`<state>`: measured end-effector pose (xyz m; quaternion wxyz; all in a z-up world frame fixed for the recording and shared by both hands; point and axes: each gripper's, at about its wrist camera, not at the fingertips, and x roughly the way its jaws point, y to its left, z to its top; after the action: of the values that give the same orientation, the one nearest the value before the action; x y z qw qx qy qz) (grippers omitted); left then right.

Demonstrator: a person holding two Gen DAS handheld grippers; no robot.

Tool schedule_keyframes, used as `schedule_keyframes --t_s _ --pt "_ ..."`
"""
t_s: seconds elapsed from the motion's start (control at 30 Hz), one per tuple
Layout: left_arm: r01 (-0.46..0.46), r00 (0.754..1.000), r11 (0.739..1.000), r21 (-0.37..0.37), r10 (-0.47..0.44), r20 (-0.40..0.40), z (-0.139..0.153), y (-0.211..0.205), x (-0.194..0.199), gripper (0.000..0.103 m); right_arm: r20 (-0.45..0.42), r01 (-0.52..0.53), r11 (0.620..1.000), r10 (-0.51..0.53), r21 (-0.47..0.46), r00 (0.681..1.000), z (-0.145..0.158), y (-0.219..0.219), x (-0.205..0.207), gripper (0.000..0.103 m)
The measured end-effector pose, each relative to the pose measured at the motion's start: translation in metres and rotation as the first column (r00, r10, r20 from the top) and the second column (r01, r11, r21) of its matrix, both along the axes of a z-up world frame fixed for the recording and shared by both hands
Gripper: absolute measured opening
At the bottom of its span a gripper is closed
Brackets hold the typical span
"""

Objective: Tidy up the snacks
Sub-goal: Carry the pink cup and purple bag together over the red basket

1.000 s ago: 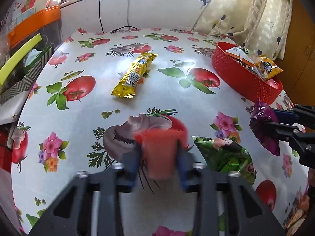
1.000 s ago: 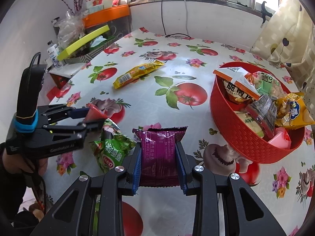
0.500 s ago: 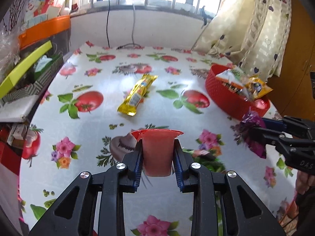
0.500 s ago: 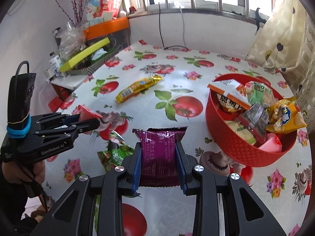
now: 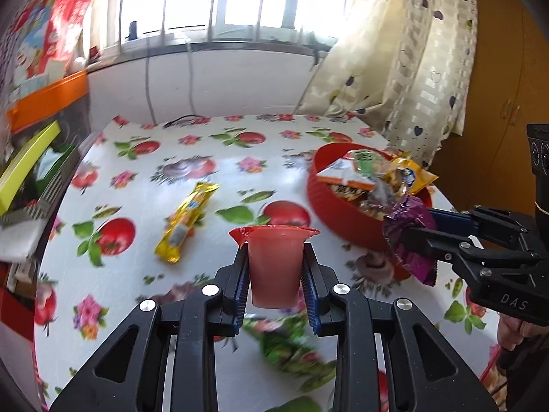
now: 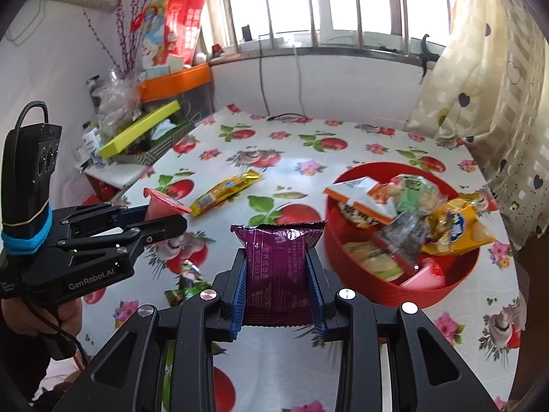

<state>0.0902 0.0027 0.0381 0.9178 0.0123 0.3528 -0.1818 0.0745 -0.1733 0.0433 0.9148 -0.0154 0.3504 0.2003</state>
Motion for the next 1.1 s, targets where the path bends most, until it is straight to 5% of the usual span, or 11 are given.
schedule_keyframes --t_s 0.53,1.1 --pt "0.135 0.991 0.991 -0.007 -0.135 -0.014 0.006 -0.078 0.039 0.029 0.023 0.103 0.995 -0.103 0.004 0.994 0.01 -0.059 0.027 0.029" --pt "0.222 0.962 0.973 -0.057 -0.228 -0.149 -0.025 -0.134 0.101 0.029 -0.007 0.194 0.981 -0.195 -0.015 0.981 -0.002 -0.103 0.073 0.029"
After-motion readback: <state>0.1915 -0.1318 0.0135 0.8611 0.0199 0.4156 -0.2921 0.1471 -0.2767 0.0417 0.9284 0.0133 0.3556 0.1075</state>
